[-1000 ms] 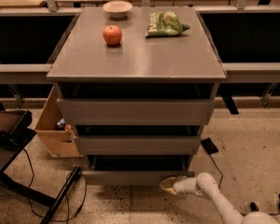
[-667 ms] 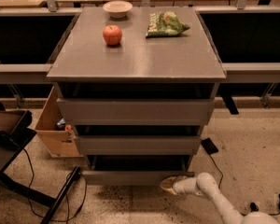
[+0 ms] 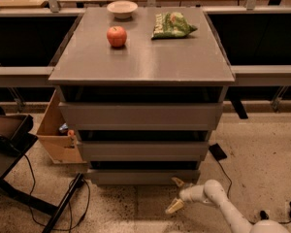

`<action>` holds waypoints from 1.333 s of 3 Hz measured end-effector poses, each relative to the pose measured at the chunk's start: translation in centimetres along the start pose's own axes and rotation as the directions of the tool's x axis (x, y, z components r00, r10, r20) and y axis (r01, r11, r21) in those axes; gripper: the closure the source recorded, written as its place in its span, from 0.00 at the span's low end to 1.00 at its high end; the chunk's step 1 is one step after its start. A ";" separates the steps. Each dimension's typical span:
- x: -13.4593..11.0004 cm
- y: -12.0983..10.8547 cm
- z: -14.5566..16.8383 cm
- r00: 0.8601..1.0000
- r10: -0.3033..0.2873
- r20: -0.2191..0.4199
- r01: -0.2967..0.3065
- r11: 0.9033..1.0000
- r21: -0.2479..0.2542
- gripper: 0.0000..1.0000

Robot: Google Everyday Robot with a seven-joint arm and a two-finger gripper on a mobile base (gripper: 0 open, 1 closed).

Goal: Close bottom drawer

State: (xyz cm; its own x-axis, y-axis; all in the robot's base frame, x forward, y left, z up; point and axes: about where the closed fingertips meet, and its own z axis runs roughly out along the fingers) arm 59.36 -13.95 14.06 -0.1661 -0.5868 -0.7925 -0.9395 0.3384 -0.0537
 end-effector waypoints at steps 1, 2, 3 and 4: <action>0.0 0.0 0.0 1.000 0.000 0.000 0.000 1.000 0.000 0.00; 0.0 0.0 0.0 1.000 0.000 0.000 0.000 1.000 0.000 0.19; -0.7 -0.9 0.7 1.000 -0.013 -0.012 0.013 1.000 -0.008 0.42; -1.9 -3.5 2.6 0.999 -0.028 -0.019 0.028 0.999 -0.015 0.73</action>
Offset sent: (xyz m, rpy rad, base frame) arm 0.0000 0.0000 0.0000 0.0000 0.0000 0.0000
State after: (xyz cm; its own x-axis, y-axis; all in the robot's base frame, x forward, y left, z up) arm 63.74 -12.10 14.17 -0.1451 -0.6100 -0.7790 -0.9481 0.3109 -0.0669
